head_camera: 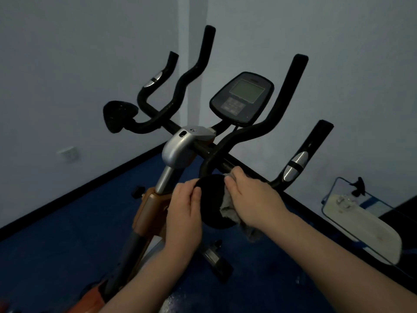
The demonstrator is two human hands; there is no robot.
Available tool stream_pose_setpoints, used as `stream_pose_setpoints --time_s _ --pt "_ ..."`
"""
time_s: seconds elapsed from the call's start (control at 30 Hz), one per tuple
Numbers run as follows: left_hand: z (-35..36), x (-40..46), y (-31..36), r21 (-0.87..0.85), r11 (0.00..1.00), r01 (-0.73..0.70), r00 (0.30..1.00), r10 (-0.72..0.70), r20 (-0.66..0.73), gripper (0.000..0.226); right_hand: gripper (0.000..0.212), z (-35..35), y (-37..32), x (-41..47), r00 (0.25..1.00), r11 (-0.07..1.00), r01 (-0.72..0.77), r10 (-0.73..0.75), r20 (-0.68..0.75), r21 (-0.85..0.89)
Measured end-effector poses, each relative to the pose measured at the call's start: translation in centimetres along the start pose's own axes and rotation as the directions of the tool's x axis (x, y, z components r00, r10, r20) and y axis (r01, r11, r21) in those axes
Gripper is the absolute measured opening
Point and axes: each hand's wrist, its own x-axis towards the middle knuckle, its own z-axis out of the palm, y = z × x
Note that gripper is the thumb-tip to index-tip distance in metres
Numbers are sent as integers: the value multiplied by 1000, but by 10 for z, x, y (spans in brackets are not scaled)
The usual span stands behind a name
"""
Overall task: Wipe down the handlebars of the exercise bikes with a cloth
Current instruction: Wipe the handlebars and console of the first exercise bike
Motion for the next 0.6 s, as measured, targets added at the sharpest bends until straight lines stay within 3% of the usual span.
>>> stream_pose_setpoints --time_s 0.07,0.2,0.3,0.47,0.6 --pt "-1 0 6 -10 1000 14 1000 -14 -17 32 29 1 -15 18 999 993 26 -31 -39 -117" --pt "-2 -2 12 -36 999 38 999 -39 -37 33 22 8 -22 10 993 996 67 -72 -98 -51" --pt "-1 -2 11 -51 998 45 998 -47 -44 34 23 8 -1 -25 995 997 -65 69 -75 52" --pt "6 0 11 -11 998 60 996 -60 -66 33 17 6 -16 8 996 989 -17 4 -87 -150" --pt "11 7 11 95 995 2 997 5 -81 24 24 10 -10 -7 995 994 -48 56 -86 97"
